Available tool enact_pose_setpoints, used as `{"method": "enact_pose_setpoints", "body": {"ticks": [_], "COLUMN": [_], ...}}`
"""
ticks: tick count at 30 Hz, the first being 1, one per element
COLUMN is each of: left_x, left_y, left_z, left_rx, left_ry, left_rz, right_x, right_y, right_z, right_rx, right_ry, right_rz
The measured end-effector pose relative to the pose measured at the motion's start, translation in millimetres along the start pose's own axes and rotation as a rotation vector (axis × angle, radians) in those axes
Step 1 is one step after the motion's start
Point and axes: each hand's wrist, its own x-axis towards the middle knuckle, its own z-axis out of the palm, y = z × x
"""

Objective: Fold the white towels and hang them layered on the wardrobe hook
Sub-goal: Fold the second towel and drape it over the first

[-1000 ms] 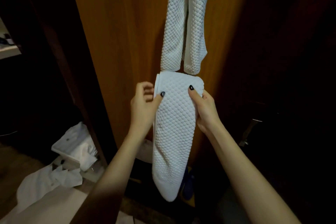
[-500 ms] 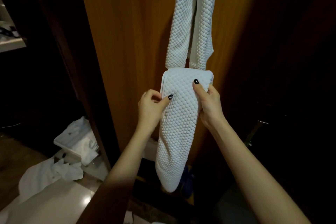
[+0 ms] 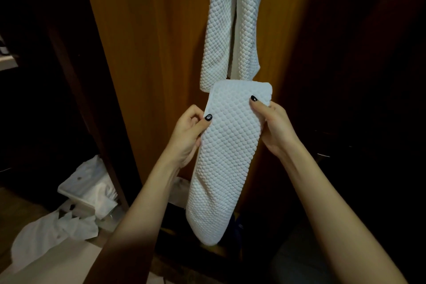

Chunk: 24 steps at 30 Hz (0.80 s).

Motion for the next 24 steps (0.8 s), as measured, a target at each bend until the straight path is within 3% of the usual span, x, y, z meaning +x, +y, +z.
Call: {"method": "enact_pose_setpoints", "body": {"ticks": [8, 11, 14, 18, 24], "left_x": [6.7, 3.8, 1.6, -9.9, -28.2], "left_y": [14.8, 12.6, 6.9, -17.0, -44.2], "left_z": [5.6, 5.8, 5.9, 1.0, 8.4], "left_rx": [0.009, -0.095, -0.085, 0.271, 0.194], "left_ry": [-0.175, -0.191, -0.145, 0.010, 0.103], "left_rz": [-0.048, -0.101, -0.076, 0.022, -0.011], "right_x": [-9.6, -11.8, -10.5, -9.2, -6.1], "right_y": [-4.0, -3.2, -3.1, -3.2, -5.8], "right_z": [-9.2, -7.3, -6.2, -9.6, -17.7], "right_rx": [-0.204, -0.158, -0.123, -0.074, 0.035], "right_ry": [-0.183, -0.180, -0.115, -0.078, -0.051], "right_rz": [0.038, 0.049, 0.018, -0.006, 0.036]}}
